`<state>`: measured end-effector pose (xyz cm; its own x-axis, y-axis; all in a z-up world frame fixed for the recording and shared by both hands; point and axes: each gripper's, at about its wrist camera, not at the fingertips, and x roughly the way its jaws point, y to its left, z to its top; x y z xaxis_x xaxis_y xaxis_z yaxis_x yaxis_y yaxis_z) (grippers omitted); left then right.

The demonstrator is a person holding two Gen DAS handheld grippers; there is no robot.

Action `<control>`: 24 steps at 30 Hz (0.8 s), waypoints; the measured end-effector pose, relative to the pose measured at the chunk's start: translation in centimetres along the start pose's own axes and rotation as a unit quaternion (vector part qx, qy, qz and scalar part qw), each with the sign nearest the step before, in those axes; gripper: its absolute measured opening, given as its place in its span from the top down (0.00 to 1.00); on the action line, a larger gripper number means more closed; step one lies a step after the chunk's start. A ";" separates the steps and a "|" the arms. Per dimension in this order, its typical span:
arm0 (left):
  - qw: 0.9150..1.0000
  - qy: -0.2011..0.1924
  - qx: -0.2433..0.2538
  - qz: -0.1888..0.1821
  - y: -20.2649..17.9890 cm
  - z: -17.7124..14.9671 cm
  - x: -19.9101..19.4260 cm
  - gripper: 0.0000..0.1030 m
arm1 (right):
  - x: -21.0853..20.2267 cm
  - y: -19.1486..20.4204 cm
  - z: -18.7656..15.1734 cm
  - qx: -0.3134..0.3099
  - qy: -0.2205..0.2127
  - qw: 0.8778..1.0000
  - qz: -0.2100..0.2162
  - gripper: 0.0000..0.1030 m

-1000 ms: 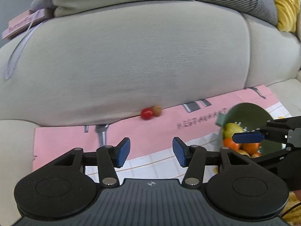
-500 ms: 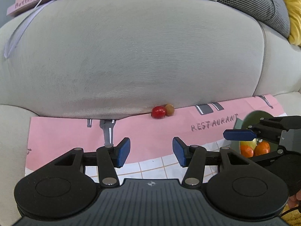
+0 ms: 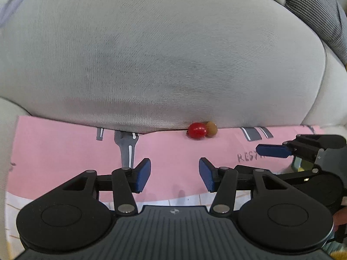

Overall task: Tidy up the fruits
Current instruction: 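Move both tools back toward the last tomato and nut on the cloth, then grasp the red tomato with the left tool while the right tool grasps the brown nut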

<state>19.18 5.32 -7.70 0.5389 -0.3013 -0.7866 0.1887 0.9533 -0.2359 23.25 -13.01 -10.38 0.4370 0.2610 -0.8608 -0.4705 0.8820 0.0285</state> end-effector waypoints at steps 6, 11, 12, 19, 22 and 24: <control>1.000 0.003 -0.010 -0.015 0.3 0.7 2.6 0.43 | 2.7 -1.1 1.0 -0.014 0.014 1.000 -0.007 0.62; 0.999 0.007 -0.007 -0.037 -0.2 1.7 4.8 0.46 | 4.6 -2.0 2.2 -0.025 0.018 0.999 -0.010 0.66; 0.999 0.009 -0.006 -0.040 -0.3 1.9 5.3 0.46 | 4.9 -2.0 2.4 -0.028 0.019 0.999 -0.011 0.66; 0.997 0.026 -0.017 -0.067 -0.2 2.7 8.1 0.52 | 7.3 -2.0 3.2 -0.071 0.024 0.997 -0.012 0.69; 0.996 0.031 -0.025 -0.074 0.0 3.0 9.2 0.53 | 8.2 -1.8 3.3 -0.092 0.024 0.995 -0.015 0.69; 0.996 0.035 -0.029 -0.079 0.0 3.1 9.8 0.54 | 8.6 -1.6 3.3 -0.102 0.024 0.994 -0.017 0.69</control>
<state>27.01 2.31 -13.66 0.4478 -0.4479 -0.7739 0.2178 0.8941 -0.3914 30.32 -10.89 -16.15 0.4208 0.2092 -0.8827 -0.6038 0.7908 -0.1004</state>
